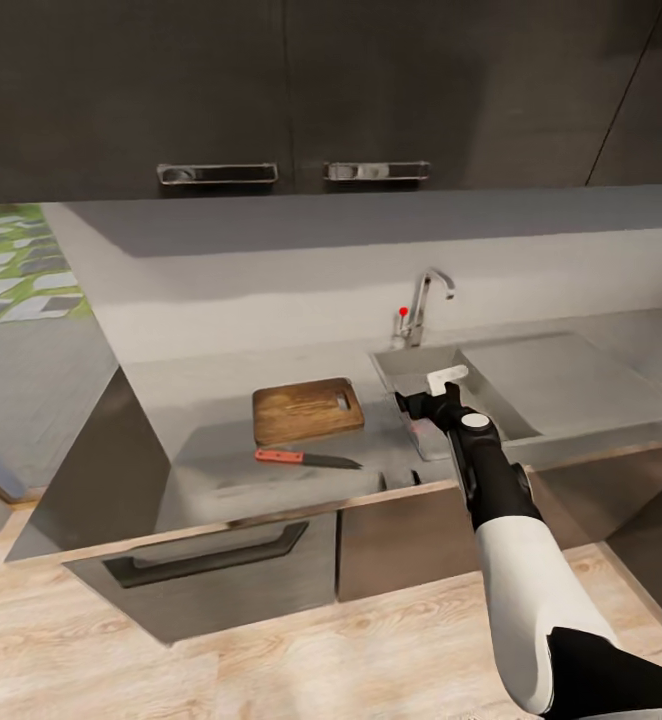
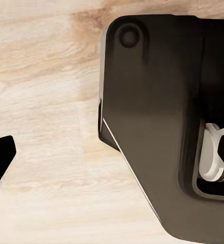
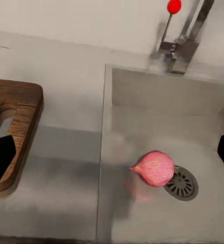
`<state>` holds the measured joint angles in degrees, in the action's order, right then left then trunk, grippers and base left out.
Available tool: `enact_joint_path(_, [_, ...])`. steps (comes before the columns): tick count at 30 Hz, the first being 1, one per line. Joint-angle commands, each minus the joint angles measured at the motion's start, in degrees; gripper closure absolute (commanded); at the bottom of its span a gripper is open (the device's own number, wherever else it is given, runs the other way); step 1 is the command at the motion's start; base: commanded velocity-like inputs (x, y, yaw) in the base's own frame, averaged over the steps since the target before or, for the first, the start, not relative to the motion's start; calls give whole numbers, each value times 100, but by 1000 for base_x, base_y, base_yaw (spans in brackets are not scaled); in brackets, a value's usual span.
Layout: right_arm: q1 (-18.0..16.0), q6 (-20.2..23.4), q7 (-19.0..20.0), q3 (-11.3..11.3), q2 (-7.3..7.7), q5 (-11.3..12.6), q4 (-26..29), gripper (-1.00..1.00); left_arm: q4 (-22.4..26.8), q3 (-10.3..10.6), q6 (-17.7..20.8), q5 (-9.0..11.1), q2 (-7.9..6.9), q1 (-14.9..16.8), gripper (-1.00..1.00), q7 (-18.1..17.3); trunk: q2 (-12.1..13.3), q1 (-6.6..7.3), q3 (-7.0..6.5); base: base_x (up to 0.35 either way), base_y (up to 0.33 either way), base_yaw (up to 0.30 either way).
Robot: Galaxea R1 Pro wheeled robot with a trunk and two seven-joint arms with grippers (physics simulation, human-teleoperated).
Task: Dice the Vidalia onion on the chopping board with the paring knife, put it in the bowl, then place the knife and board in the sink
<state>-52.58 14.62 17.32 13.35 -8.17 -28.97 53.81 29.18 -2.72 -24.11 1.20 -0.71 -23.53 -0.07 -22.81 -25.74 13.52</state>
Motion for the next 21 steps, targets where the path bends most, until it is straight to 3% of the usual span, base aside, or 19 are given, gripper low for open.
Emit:
enact_joint_path(1, [-6, 9, 52, 39, -10, -62, 13, -100, 9, -1, -6, 12, 0, -3, -100, -1, -11, -4, 4, 0, 0, -224])
enact_joint_path(15, [-6, -13, 26, 89, 123, -79, 175, -100, 20, -1, -6, 16, 1, -3, -100, 4, -11, -4, -90, 0, 0, -226])
enact_joint_path(17, [-4, -4, 21, 164, 140, -81, 286, -100, 19, -1, -6, 17, 1, -3, -100, 6, -11, -4, -104, 0, 0, -227])
enact_joint_path(21, [56, 11, 22, 608, 149, -83, 483, -100, 27, -5, -6, 13, 7, -3, -100, 5, -11, -4, -131, 0, -19, -227])
